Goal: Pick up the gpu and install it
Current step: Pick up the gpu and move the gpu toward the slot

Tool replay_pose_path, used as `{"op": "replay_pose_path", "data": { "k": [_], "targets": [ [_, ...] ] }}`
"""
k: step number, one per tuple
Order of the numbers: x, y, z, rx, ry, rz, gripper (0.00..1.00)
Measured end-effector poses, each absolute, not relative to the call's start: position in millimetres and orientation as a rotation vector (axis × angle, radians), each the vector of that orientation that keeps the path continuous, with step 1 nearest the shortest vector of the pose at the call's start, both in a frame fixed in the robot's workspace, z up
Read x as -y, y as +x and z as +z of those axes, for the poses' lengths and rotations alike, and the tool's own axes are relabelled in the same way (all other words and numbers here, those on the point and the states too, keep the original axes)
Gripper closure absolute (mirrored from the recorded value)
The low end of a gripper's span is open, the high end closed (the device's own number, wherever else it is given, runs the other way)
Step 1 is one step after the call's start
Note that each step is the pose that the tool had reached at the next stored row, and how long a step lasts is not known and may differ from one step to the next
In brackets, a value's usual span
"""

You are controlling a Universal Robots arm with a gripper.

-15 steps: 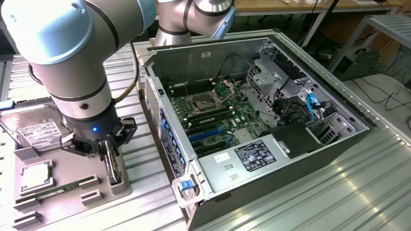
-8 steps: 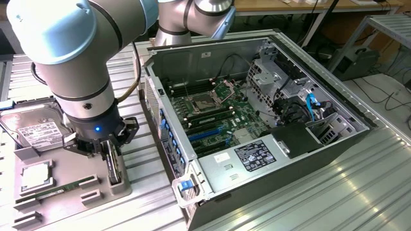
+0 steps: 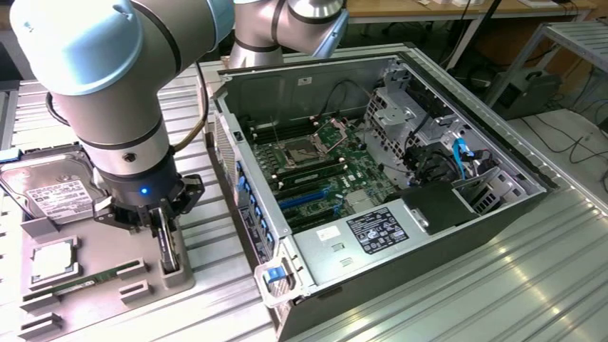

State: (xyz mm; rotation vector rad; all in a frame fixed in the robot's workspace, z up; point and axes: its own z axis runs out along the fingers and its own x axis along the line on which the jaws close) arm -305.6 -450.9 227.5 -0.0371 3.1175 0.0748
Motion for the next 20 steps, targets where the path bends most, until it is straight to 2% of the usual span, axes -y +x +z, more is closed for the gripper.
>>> {"op": "replay_pose_path", "data": {
  "k": [15, 20],
  "targets": [
    [450.8, -305.6, 227.5, -3.117, -0.037, 0.075, 0.72],
    [450.8, -305.6, 237.0, -3.117, -0.037, 0.075, 0.72]
  ]
}}
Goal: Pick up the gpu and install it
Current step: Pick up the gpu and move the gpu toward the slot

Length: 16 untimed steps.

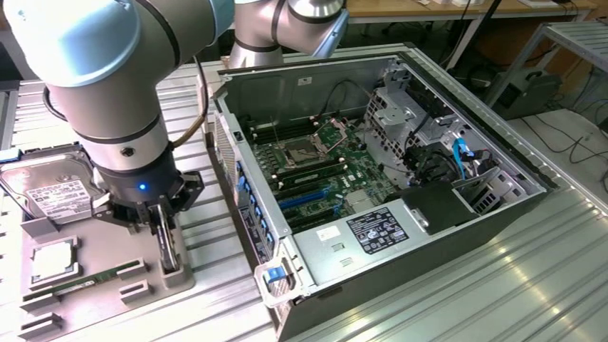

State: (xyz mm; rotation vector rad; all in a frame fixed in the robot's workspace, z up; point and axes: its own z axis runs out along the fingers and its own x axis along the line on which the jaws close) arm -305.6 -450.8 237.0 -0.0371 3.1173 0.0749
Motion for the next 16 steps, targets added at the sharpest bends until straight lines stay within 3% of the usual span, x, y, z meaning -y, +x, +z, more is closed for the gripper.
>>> {"op": "replay_pose_path", "data": {
  "k": [16],
  "targets": [
    [451, -306, 295, -3.117, -0.037, 0.075, 0.72]
  ]
}}
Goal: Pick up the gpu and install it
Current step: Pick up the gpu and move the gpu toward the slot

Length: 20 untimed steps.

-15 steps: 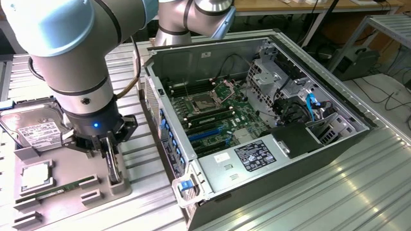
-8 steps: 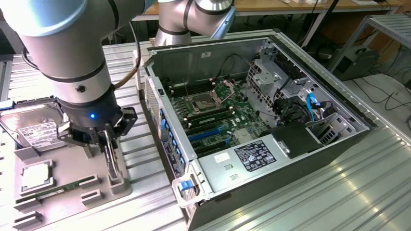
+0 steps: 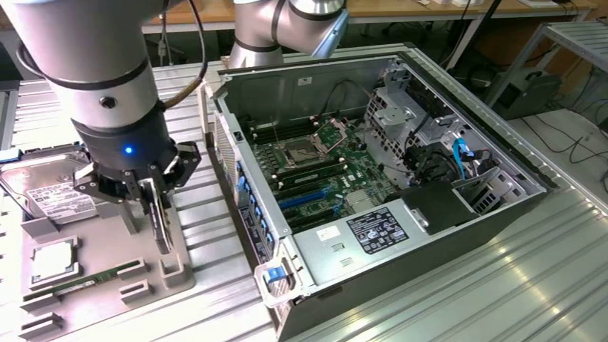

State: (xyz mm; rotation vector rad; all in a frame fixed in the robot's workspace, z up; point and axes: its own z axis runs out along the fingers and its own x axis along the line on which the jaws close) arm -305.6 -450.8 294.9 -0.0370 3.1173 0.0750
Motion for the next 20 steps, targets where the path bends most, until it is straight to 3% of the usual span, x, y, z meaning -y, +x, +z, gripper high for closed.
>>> {"op": "replay_pose_path", "data": {
  "k": [20],
  "targets": [
    [451, -306, 380, -3.117, -0.037, 0.075, 0.72]
  ]
}}
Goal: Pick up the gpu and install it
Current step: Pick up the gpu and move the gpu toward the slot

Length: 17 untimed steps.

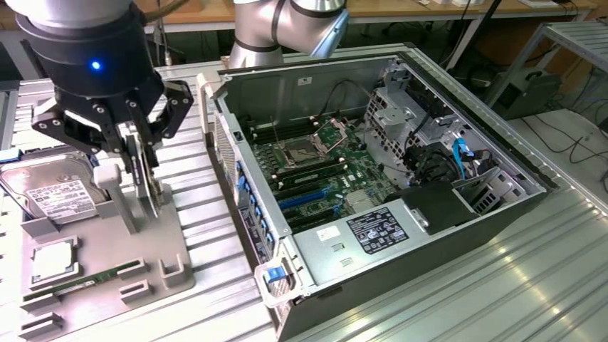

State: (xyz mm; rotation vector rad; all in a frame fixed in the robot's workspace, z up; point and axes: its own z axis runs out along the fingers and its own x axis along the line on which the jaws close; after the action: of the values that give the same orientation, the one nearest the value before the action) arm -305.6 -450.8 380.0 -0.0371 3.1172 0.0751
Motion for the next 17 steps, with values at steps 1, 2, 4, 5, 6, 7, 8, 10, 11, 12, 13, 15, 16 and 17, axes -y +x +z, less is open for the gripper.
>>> {"op": "replay_pose_path", "data": {
  "k": [1, 2, 4, 5, 6, 7, 8, 10, 11, 12, 13, 15, 16, 17],
  "targets": [
    [451, -306, 387, -3.117, -0.037, 0.075, 0.72],
    [451, -306, 390, -3.117, -0.037, 0.075, 0.72],
    [451, -306, 397, -3.117, -0.037, 0.075, 0.72],
    [451, -306, 400, -3.117, -0.037, 0.075, 0.72],
    [451, -306, 403, -3.117, -0.037, 0.075, 0.72],
    [451, -306, 406, -3.117, -0.037, 0.075, 0.72],
    [451, -306, 408, -3.117, -0.037, 0.075, 0.72],
    [451, -306, 413, -3.117, -0.037, 0.075, 0.72],
    [451, -306, 416, -3.117, -0.037, 0.075, 0.72],
    [451, -306, 417, -3.117, -0.037, 0.075, 0.72],
    [451, -306, 419, -3.117, -0.037, 0.075, 0.72],
    [451, -306, 422, -3.117, -0.037, 0.075, 0.72],
    [451, -306, 422, -3.117, -0.037, 0.075, 0.72],
    [451, -306, 423, -3.117, -0.037, 0.075, 0.72]
  ]
}}
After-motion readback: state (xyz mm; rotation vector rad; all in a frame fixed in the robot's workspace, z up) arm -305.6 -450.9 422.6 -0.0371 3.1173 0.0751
